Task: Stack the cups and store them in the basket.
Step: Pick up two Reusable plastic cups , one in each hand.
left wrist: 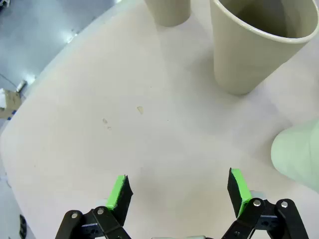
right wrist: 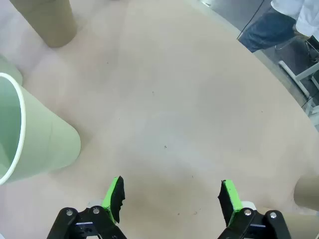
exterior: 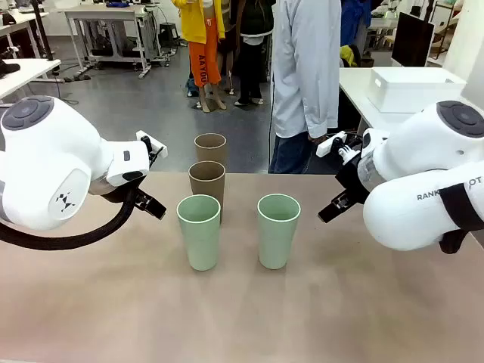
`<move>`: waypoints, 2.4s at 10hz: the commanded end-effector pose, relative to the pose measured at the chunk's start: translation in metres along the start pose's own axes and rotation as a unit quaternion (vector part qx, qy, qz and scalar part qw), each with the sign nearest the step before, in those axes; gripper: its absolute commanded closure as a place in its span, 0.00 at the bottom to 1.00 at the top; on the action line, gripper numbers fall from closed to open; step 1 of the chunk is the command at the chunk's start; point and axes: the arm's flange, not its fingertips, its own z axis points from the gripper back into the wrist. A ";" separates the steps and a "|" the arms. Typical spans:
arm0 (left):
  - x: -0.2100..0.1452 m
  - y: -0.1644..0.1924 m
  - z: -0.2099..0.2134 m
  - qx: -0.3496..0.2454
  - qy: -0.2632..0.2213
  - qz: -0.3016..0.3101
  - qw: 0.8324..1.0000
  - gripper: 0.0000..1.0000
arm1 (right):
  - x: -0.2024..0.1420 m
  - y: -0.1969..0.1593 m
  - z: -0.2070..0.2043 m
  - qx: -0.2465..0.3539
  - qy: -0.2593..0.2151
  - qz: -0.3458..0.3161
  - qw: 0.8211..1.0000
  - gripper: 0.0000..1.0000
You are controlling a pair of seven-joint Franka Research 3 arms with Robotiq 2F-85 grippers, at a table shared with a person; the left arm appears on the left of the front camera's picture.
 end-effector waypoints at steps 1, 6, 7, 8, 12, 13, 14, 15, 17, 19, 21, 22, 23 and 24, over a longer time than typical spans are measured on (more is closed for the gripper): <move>0.000 0.000 0.000 0.000 0.000 0.000 1.000 0.00 | 0.000 0.000 0.000 0.000 0.000 0.000 1.000 0.00; 0.000 0.000 0.000 0.000 0.000 0.000 1.000 0.00 | 0.000 0.000 0.000 0.000 0.000 0.000 1.000 0.00; 0.000 0.000 0.000 0.000 0.000 0.000 1.000 0.00 | 0.000 0.000 0.000 0.000 0.000 0.000 1.000 0.00; 0.000 0.000 0.000 0.000 0.000 0.000 1.000 0.00 | 0.000 0.000 0.000 0.000 0.000 0.000 1.000 0.00; 0.042 0.042 0.059 -0.059 0.008 -0.031 0.998 0.00 | 0.043 -0.036 0.087 -0.022 -0.003 0.026 0.999 0.00; 0.050 0.058 0.080 -0.079 0.011 -0.037 0.996 0.00 | 0.047 -0.050 0.112 -0.019 -0.009 0.023 1.000 0.00; 0.050 0.078 0.103 -0.088 0.011 -0.054 0.995 0.00 | 0.049 -0.066 0.141 0.000 -0.016 0.035 0.999 0.00; 0.041 0.092 0.125 -0.108 0.014 -0.081 0.991 0.00 | 0.041 -0.080 0.163 0.011 -0.026 0.040 0.999 0.00; 0.010 0.120 0.162 -0.152 0.000 -0.140 0.978 0.00 | 0.009 -0.116 0.196 0.053 -0.055 0.050 0.996 0.00; -0.031 0.149 0.176 -0.203 -0.031 -0.207 0.956 0.00 | -0.043 -0.156 0.211 0.095 -0.102 0.069 0.988 0.00; -0.076 0.181 0.181 -0.239 -0.086 -0.231 0.939 0.00 | -0.087 -0.183 0.212 0.129 -0.150 0.075 0.977 0.00; -0.094 0.190 0.183 -0.250 -0.113 -0.236 0.932 0.00 | -0.102 -0.189 0.212 0.137 -0.168 0.077 0.973 0.00; -0.106 0.194 0.184 -0.264 -0.144 -0.232 0.925 0.00 | -0.115 -0.194 0.212 0.140 -0.184 0.075 0.970 0.00; -0.115 0.194 0.185 -0.273 -0.162 -0.231 0.920 0.00 | -0.124 -0.196 0.211 0.149 -0.201 0.074 0.965 0.00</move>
